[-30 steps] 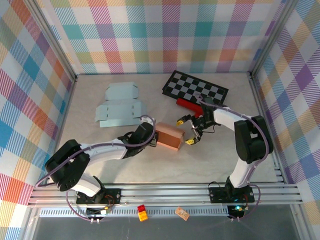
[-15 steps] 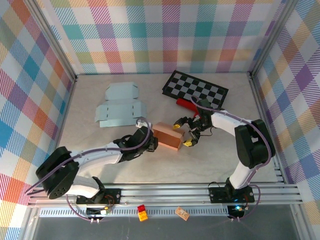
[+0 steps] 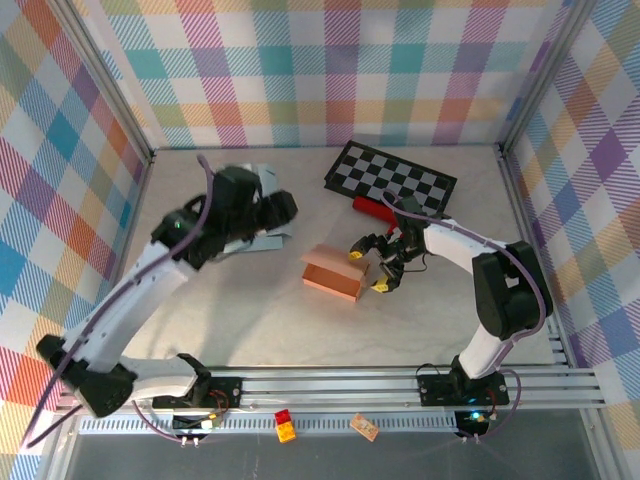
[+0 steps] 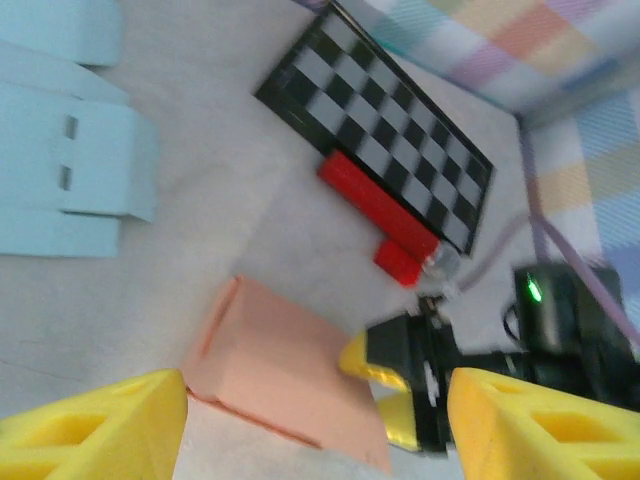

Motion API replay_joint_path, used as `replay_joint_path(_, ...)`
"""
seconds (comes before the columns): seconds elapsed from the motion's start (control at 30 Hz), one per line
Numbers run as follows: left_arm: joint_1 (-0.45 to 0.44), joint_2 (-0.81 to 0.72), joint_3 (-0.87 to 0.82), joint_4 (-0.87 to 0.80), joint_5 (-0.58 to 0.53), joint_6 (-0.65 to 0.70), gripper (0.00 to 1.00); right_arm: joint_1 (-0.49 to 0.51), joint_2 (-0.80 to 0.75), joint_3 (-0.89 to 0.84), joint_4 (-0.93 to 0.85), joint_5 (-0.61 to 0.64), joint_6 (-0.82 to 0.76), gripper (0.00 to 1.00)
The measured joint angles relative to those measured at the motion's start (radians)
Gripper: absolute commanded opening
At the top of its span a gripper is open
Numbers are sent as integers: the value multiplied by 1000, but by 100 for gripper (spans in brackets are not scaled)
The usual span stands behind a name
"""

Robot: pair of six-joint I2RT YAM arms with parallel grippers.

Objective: Fold the paper box

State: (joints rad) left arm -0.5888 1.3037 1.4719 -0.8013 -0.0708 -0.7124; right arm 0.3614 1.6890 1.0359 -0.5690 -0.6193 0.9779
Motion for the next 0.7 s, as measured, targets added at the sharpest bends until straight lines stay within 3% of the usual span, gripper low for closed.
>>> replay_joint_path(0.1,101,188,119,-66,95,36,67,0,-10,1,-5,17,-15,90)
replay_joint_path(0.33,117,592,186,-91,248,175,64,0,-13,6,-8,26,-30,89)
replay_joint_path(0.7,117,624,-2,90,412,212,60,0,-13,6,10,29,-29,89)
